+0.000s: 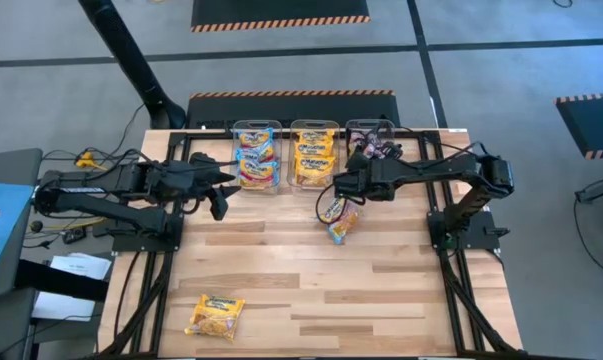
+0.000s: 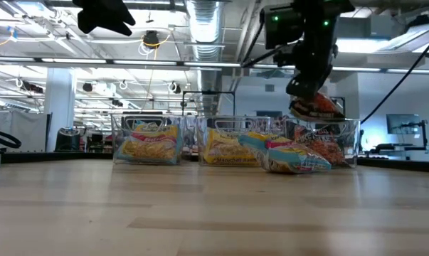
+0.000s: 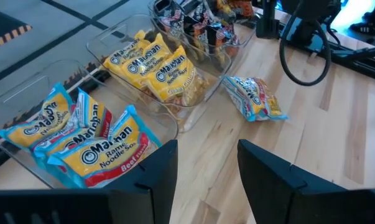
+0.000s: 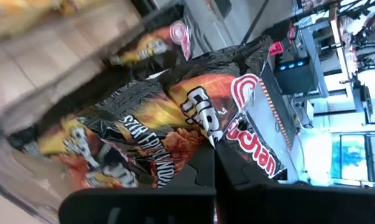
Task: Sort Maruchan noodles
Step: Put the black noodle pack into the right transparent bin
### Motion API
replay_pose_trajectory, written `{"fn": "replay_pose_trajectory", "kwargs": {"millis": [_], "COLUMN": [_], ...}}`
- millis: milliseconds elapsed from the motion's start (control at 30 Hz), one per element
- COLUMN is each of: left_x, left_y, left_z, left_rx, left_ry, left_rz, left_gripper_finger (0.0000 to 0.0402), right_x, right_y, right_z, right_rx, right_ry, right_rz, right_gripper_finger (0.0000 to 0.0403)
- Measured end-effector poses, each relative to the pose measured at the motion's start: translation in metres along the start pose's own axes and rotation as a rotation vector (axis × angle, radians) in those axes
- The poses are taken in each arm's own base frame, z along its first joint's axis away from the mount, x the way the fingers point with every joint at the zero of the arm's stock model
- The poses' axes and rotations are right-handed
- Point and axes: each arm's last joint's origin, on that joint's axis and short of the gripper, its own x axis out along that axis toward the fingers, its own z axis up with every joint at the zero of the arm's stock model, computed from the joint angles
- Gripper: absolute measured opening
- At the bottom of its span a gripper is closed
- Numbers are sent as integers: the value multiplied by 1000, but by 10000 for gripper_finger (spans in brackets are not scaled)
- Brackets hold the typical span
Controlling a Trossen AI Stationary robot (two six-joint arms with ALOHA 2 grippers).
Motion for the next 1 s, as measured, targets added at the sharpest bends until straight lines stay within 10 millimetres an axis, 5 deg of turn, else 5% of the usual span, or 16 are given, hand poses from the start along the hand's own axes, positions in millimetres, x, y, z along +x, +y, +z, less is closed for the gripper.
{"fn": "replay_pose_trajectory", "kwargs": {"millis": [267, 1000], "left_x": [0, 0], "left_y": [0, 1], "left_z": [0, 1], "left_rx": [0, -1], "left_ry": [0, -9], "left_rz": [1, 24], "left_gripper_finger": [153, 153], "right_x": [1, 16], "right_y": [2, -2], "right_z": [0, 3], "right_rx": [-26, 14], "right_ry": [8, 207], "right_rz": [31, 405], "right_gripper_finger": [15, 119]}}
